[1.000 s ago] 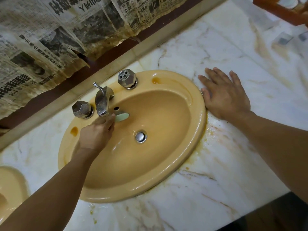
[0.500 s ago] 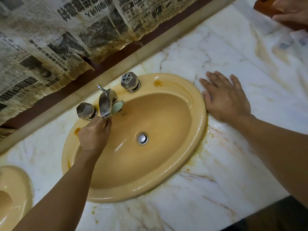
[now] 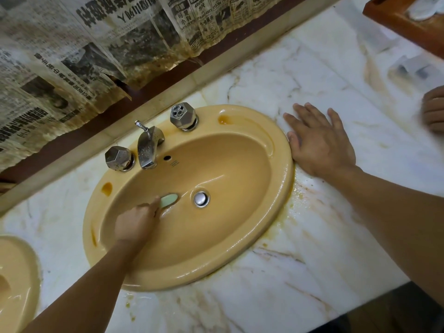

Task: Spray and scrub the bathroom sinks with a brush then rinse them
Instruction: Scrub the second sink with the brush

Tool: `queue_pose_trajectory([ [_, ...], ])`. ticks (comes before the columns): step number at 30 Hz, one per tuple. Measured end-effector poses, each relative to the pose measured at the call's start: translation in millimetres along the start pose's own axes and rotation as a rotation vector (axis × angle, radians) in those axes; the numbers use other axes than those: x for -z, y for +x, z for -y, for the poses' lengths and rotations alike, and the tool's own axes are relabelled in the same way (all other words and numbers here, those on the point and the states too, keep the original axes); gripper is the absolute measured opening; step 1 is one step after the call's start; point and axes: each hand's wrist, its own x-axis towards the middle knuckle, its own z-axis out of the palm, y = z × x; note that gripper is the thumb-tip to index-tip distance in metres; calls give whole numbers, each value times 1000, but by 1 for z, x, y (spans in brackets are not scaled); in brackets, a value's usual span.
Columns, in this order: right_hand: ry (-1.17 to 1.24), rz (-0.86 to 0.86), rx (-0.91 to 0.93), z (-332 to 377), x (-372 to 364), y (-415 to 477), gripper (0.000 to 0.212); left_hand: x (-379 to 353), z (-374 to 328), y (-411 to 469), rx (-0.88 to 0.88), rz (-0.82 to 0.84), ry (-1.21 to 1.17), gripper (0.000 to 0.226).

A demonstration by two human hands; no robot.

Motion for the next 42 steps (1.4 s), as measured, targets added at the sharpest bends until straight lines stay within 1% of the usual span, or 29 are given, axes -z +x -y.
queue_pose_trajectory([
  [1,-3,1,2,0,0,0,59,4,4,2,2,-4,39,43],
  [2,-4,2,4,0,0,0,59,11,10,5,12,-46,61,42],
  [4,0,-6,5,0,0,0,59,24,26,6,3,-194,81,38],
  [5,2,-10,6,0,0,0,58,29,35,2,1,-237,93,38],
  [6,5,-12,6,0,0,0,58,33,41,-3,-5,-217,123,39],
  [8,10,-17,5,0,0,-1,57,33,39,-20,-8,-49,184,41],
  [9,12,-18,6,-1,0,-1,57,33,33,-31,-7,53,218,39],
  [10,13,-16,8,-1,-1,-1,56,33,26,-40,-5,121,237,36],
  [12,14,-13,10,-1,-1,-1,55,38,17,-50,33,170,311,29],
  [14,12,-11,10,-1,-1,0,55,48,17,-52,115,203,402,25],
  [17,15,0,7,-2,-1,0,55,61,20,-57,225,259,317,27],
  [20,11,22,15,-2,-1,0,56,67,7,-66,201,446,131,30],
  [21,13,32,16,-2,1,0,56,68,2,-67,192,463,106,30],
  [24,16,59,22,-2,5,0,56,65,-2,-70,216,406,19,24],
  [26,20,67,30,-3,7,-1,56,60,-4,-76,266,381,-142,33],
  [29,29,90,46,-1,11,-2,56,58,-24,-95,353,208,-414,35],
  [32,93,140,46,-1,16,-2,55,61,-50,-114,362,48,-605,36],
  [34,206,168,16,2,26,1,54,70,-69,-125,374,-61,-764,39],
  [36,475,188,-74,16,49,-2,55,78,-85,-132,409,-169,-930,50],
  [38,719,138,-137,44,75,-18,46,88,-102,-135,417,-252,-1054,59],
  [39,779,134,-128,63,85,-31,38,95,-110,-136,418,-282,-1101,61],
  [40,817,169,-101,82,94,-44,29,102,-116,-135,416,-304,-1141,60],
  [41,857,242,-87,103,98,-56,23,110,-122,-134,406,-323,-1173,59],
  [42,891,329,-67,123,101,-64,28,118,-127,-133,387,-343,-1199,60],
])
